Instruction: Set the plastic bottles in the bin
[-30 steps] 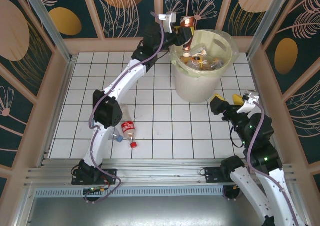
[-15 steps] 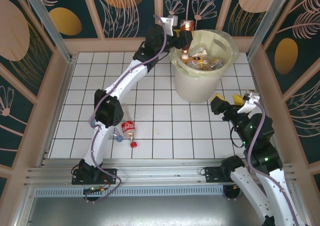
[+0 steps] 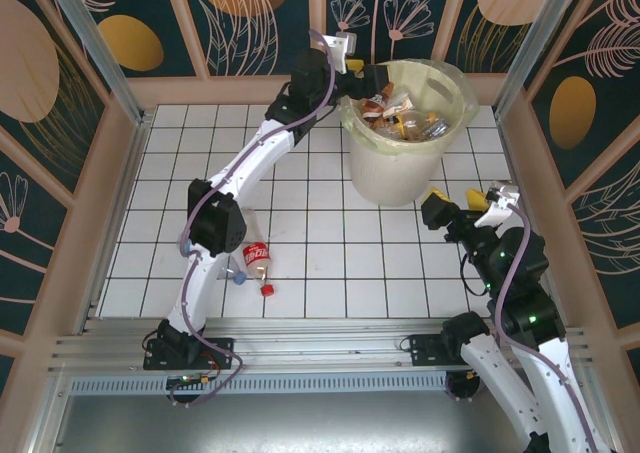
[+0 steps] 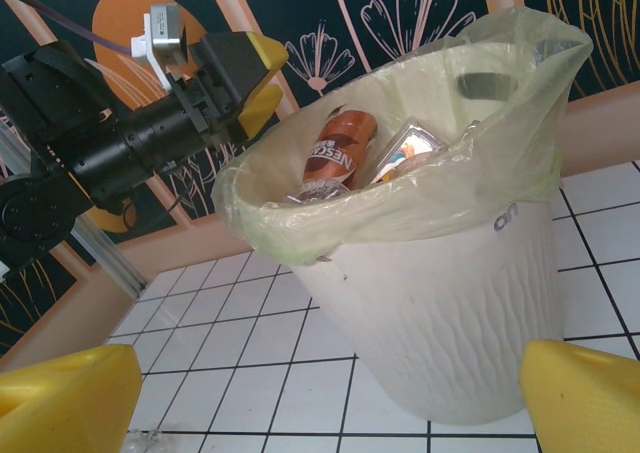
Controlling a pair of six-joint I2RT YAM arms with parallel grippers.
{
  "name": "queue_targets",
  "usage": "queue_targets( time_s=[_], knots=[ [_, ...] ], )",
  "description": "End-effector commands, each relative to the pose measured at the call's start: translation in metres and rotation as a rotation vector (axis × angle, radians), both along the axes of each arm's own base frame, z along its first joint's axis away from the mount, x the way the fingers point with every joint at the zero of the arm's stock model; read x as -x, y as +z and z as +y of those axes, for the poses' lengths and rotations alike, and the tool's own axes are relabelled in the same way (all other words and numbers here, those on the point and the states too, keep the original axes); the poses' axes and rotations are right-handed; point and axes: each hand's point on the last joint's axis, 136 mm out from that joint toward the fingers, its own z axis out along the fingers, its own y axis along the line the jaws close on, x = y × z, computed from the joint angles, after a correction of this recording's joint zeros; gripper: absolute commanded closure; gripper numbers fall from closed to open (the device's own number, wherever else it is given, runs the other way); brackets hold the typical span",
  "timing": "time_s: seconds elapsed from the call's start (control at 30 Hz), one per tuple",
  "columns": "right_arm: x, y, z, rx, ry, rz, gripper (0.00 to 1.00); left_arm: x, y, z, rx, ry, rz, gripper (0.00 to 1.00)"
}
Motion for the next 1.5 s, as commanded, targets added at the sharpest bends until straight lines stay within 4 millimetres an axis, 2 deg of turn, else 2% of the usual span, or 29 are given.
queue_targets(
  time_s=[0.0, 0.17, 0.27, 0.57, 0.7, 0.73, 0.77, 0.87, 1.0, 1.17, 1.47],
  knots=[
    [0.003, 0.0, 0.0, -0.008, 0.001, -0.005, 0.02, 0.022, 0.059, 0.015, 0.017, 0.022, -0.116, 0.06],
    [0.004, 0.001, 0.008, -0.001, 0.05, -0.012, 0.02, 0.034, 0.07, 0.025, -0.025, 0.034, -0.147, 0.05],
    [0.007, 0.001, 0.02, 0.005, 0.122, -0.023, 0.02, 0.044, 0.072, 0.035, -0.067, 0.052, -0.163, 0.05],
    [0.013, -0.003, 0.056, 0.02, 0.333, -0.015, 0.02, 0.074, 0.05, 0.078, -0.198, 0.16, -0.157, 0.04],
    [0.01, -0.01, 0.068, 0.034, 0.396, 0.018, 0.02, 0.093, 0.043, 0.102, -0.229, 0.211, -0.151, 0.04],
    [0.009, -0.011, 0.071, 0.034, 0.41, 0.027, 0.02, 0.102, 0.05, 0.111, -0.226, 0.223, -0.157, 0.04],
    [0.008, -0.013, 0.074, 0.036, 0.427, 0.036, 0.02, 0.108, 0.046, 0.118, -0.233, 0.236, -0.146, 0.04],
    [0.004, -0.018, 0.079, 0.034, 0.444, 0.055, 0.02, 0.123, 0.027, 0.143, -0.267, 0.303, -0.083, 0.05],
    [0.001, -0.022, 0.083, 0.026, 0.461, 0.061, 0.02, 0.14, -0.017, 0.183, -0.361, 0.426, 0.08, 0.05],
    [-0.003, -0.03, 0.091, 0.015, 0.495, 0.076, 0.02, 0.17, -0.068, 0.223, -0.407, 0.535, 0.269, 0.05],
    [-0.011, -0.039, 0.102, -0.015, 0.537, 0.082, 0.02, 0.212, -0.141, 0.263, -0.443, 0.655, 0.555, 0.04]
  ],
)
